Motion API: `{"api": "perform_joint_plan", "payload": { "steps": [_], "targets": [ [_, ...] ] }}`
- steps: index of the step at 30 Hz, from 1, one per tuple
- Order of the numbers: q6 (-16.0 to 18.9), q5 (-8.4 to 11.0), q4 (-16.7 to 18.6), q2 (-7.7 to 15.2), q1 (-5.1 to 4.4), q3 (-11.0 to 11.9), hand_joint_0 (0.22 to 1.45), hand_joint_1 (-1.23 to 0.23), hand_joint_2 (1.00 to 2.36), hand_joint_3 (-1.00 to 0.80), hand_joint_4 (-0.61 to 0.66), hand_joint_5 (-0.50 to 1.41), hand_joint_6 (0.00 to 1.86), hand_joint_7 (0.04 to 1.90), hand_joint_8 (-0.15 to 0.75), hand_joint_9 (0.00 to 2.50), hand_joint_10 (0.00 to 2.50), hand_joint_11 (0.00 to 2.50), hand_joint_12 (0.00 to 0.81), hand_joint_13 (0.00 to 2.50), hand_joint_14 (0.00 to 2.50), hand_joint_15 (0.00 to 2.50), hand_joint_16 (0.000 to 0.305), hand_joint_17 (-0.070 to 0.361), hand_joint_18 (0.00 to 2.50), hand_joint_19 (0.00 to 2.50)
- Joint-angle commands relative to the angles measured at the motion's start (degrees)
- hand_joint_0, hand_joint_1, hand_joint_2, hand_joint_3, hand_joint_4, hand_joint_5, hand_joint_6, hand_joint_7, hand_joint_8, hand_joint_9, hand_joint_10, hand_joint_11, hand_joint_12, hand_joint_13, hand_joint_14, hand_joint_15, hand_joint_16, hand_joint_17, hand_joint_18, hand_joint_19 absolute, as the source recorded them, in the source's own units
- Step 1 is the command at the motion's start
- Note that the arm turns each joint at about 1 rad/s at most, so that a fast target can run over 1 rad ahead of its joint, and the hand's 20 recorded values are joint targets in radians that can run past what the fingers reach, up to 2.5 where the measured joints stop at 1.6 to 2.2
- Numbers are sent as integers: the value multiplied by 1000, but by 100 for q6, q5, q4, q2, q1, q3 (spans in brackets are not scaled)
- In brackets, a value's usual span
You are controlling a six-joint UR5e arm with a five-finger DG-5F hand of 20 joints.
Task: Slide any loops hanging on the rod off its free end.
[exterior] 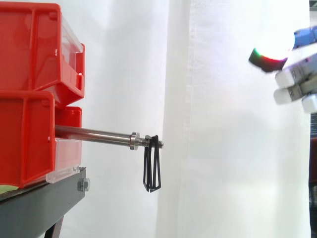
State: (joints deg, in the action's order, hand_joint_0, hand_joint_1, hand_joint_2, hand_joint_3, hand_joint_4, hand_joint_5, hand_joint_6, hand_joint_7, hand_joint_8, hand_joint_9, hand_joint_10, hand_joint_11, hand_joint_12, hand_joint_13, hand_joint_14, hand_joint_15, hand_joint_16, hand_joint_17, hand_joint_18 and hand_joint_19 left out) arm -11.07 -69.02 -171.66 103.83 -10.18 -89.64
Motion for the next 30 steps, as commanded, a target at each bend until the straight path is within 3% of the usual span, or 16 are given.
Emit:
{"api": "perform_joint_plan", "payload": {
  "steps": [1,4,7,18,26,30],
  "targets": [
    [-1,-261,273,358,-2,0,553,-637,1000,-500,172,-215,501,652,264,457,0,0,277,430,0,0,36,81,419,182],
    [-1,-349,493,630,-2,0,552,-640,1000,-500,177,-216,501,652,265,459,0,0,277,429,0,0,36,81,418,183],
    [17,-349,967,990,-19,0,552,-641,1000,-500,184,-215,501,651,266,467,0,0,276,430,0,0,36,81,417,190],
    [26,-340,2295,1799,-72,0,552,-630,1000,-500,193,-211,501,650,272,499,0,0,274,444,0,0,36,81,429,198],
    [52,-375,2549,2177,-90,8,552,-623,1000,-500,197,-209,501,652,273,515,0,0,274,451,0,0,36,81,439,211],
    [131,-349,2989,2397,-107,17,552,-620,1000,-500,200,-208,501,654,274,522,0,0,273,455,0,0,36,80,438,211]
  ]
}}
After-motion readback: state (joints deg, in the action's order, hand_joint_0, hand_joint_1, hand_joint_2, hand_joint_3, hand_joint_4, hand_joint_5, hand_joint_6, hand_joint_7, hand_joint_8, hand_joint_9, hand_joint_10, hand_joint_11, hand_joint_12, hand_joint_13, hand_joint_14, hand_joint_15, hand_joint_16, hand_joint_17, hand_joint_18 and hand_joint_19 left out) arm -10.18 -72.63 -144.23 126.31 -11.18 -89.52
